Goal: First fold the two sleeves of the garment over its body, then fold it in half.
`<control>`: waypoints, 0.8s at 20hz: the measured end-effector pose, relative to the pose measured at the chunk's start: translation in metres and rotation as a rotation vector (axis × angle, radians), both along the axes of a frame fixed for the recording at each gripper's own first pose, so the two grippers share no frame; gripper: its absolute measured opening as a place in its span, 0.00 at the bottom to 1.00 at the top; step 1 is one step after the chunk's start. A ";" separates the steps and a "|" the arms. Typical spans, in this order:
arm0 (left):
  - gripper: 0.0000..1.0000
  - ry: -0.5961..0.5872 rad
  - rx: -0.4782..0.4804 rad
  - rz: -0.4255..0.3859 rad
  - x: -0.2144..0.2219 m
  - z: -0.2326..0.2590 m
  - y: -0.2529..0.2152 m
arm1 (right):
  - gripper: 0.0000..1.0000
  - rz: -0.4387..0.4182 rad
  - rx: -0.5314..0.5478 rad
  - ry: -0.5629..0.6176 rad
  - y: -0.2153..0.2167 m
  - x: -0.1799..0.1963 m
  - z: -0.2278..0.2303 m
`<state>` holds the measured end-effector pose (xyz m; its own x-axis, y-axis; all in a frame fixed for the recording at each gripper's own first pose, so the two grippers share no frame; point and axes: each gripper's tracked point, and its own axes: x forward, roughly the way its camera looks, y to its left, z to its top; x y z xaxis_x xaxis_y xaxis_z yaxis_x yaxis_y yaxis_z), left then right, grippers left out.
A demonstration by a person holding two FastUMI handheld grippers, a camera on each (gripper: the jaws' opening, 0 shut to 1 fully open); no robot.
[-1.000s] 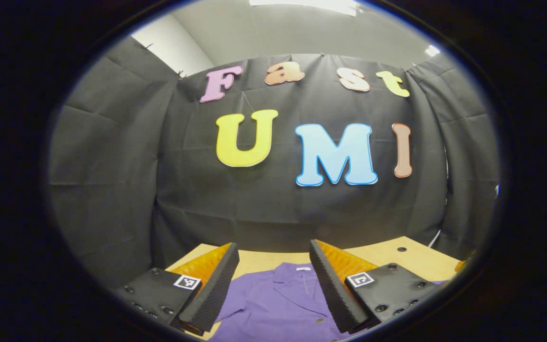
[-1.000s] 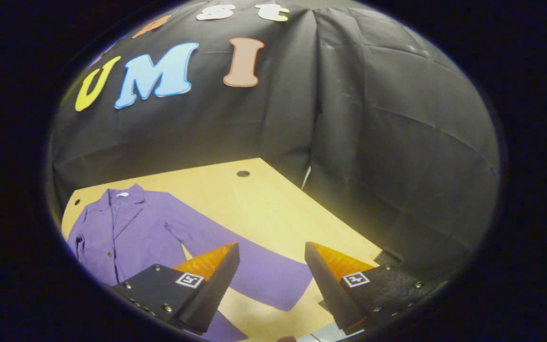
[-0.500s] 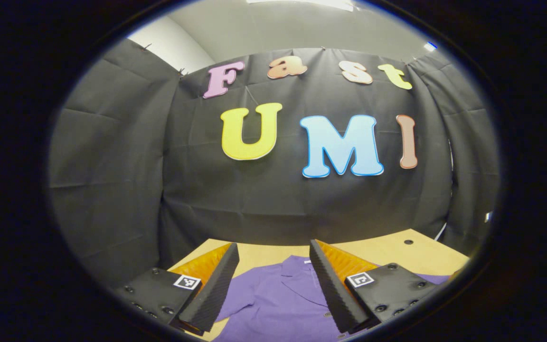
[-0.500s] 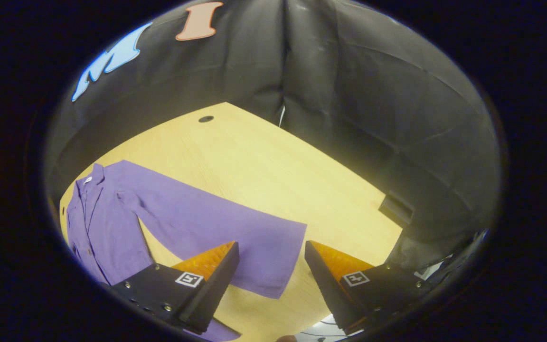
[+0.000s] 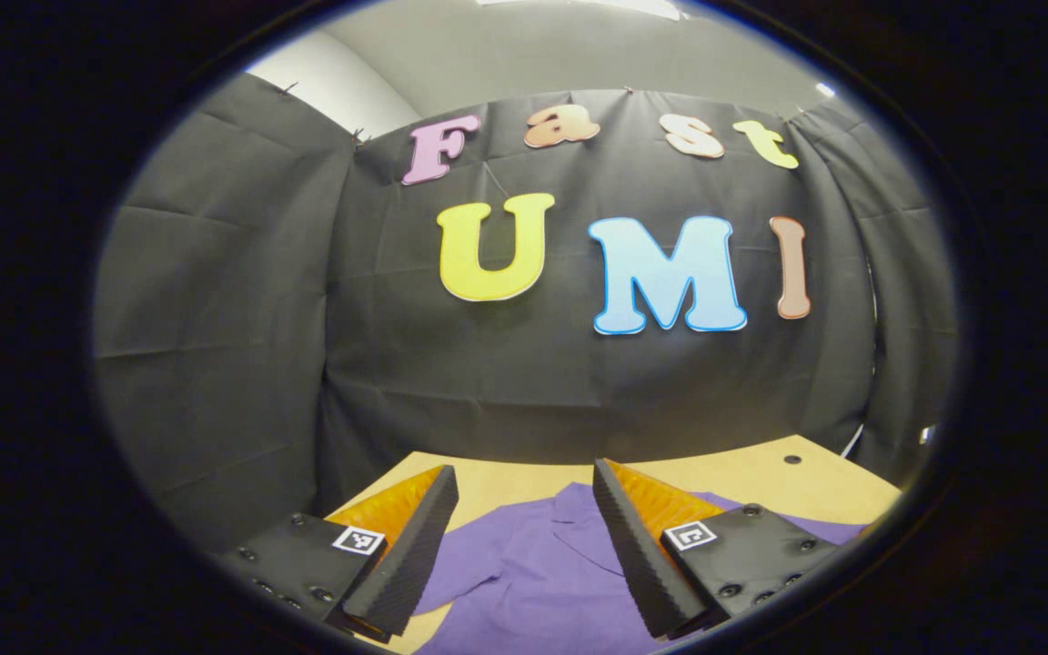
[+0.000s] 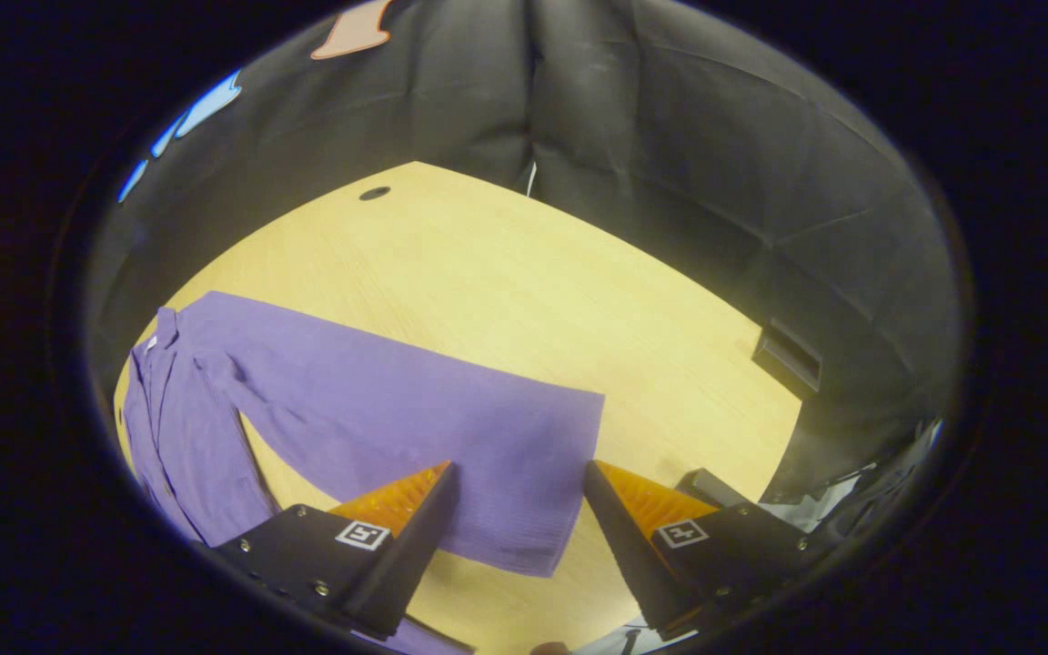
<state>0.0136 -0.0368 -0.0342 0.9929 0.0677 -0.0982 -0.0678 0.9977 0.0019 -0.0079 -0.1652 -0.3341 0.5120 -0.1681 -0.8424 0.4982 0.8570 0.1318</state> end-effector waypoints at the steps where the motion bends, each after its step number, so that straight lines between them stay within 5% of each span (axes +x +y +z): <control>1: 0.96 0.001 0.001 0.003 0.000 -0.001 0.002 | 0.91 -0.006 0.003 -0.002 0.001 0.000 -0.004; 7: 0.96 0.003 -0.017 0.006 0.001 -0.006 0.007 | 0.96 0.006 0.019 -0.019 0.006 0.001 -0.006; 11: 0.96 0.009 -0.028 0.002 0.000 -0.012 0.008 | 0.59 0.022 0.051 -0.035 0.013 0.009 -0.006; 12: 0.96 0.007 -0.027 0.004 -0.001 -0.011 0.010 | 0.39 0.013 0.059 -0.035 0.013 0.011 -0.006; 15: 0.96 0.003 -0.025 0.019 -0.005 -0.011 0.018 | 0.34 0.056 0.058 -0.059 0.013 0.011 -0.003; 16: 0.96 0.005 -0.026 0.023 -0.006 -0.011 0.020 | 0.20 0.025 0.079 -0.062 0.016 0.012 -0.004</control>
